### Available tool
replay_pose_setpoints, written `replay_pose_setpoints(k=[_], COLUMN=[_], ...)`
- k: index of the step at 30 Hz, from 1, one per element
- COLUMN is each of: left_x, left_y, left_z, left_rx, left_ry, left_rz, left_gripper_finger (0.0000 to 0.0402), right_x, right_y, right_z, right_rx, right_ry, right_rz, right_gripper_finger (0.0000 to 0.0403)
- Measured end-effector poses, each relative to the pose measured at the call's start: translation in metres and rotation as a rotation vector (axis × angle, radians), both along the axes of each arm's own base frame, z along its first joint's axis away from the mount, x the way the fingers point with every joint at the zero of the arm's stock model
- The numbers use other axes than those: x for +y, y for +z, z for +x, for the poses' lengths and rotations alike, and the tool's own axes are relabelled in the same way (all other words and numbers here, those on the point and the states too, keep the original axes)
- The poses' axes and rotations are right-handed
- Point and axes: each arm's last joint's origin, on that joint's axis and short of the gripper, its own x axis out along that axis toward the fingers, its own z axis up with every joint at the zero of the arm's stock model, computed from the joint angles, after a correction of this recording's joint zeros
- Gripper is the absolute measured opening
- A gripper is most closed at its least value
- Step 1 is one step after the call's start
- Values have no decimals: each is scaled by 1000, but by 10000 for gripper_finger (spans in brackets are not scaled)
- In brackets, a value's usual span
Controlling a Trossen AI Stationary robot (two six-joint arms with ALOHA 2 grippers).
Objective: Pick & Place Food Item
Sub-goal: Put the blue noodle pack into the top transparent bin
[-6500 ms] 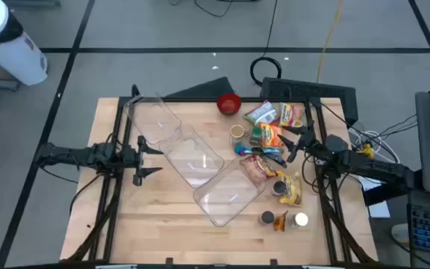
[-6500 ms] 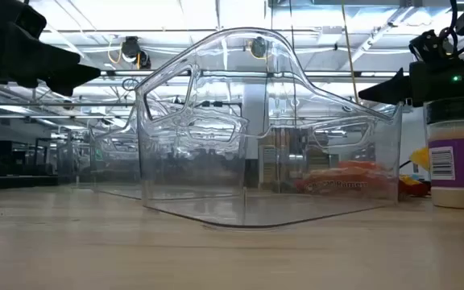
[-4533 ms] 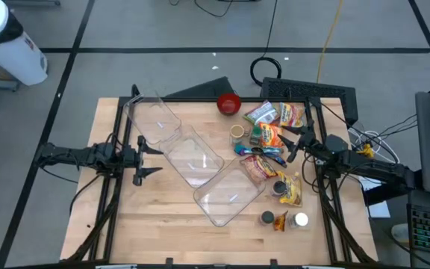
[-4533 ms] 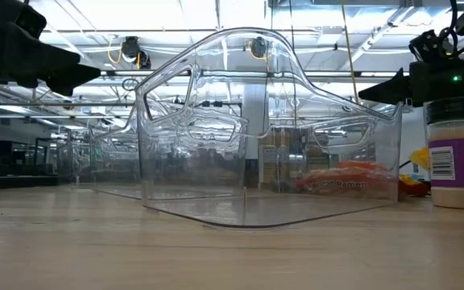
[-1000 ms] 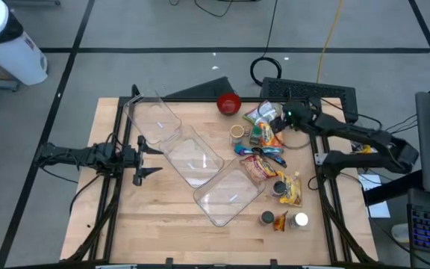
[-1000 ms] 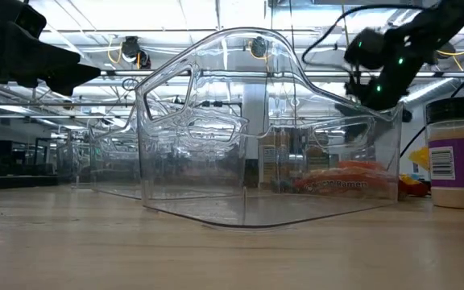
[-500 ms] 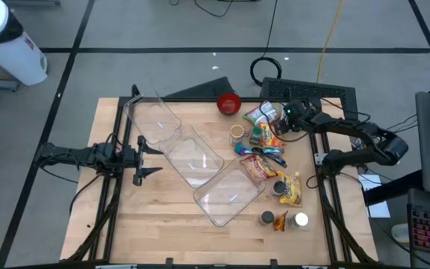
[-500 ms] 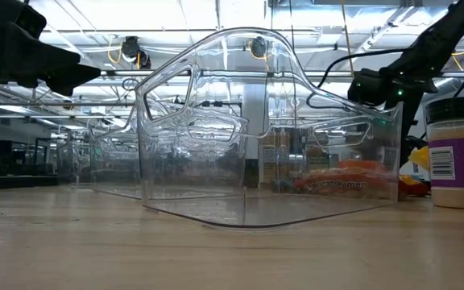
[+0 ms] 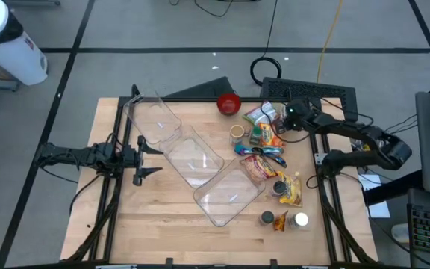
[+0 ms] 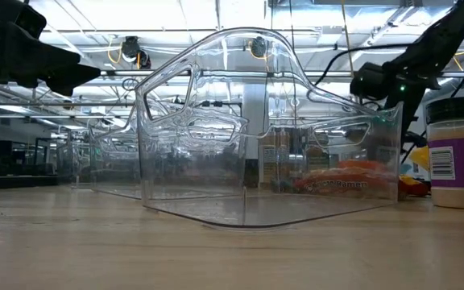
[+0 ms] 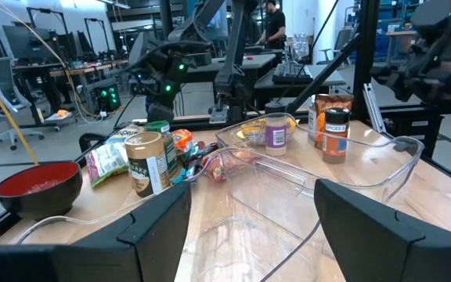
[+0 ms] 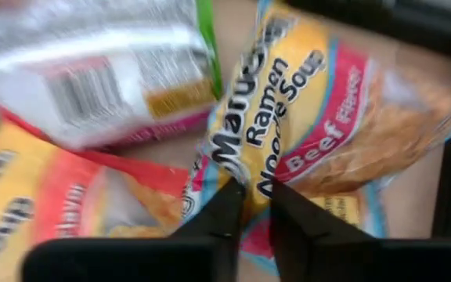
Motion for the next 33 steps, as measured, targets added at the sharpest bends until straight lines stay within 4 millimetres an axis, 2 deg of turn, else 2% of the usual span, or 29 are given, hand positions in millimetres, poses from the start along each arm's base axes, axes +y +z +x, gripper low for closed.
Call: replay_pose_setpoints(k=[3,12,19,26,33], left_x=[0,0,0,0,0], left_y=[0,0,0,5,23], left_z=[0,0,0,0,-3], left_rx=[0,0,0,-55,-236], left_ry=[0,0,0,1,-21], left_rz=[0,0,0,4,11], left_gripper_finger=[273,273,273,273,273], right_x=[4,25,53,80,106], right_y=[14,62,94,118,126], right_z=[-3,-22,-28,-11,17], right_rx=[-41,-202,-440,-752,-906], right_ry=[19,49,196,550,785], right_rz=[-67,-297,-420,-450,-406], right_gripper_finger=[5,2,1,0,0])
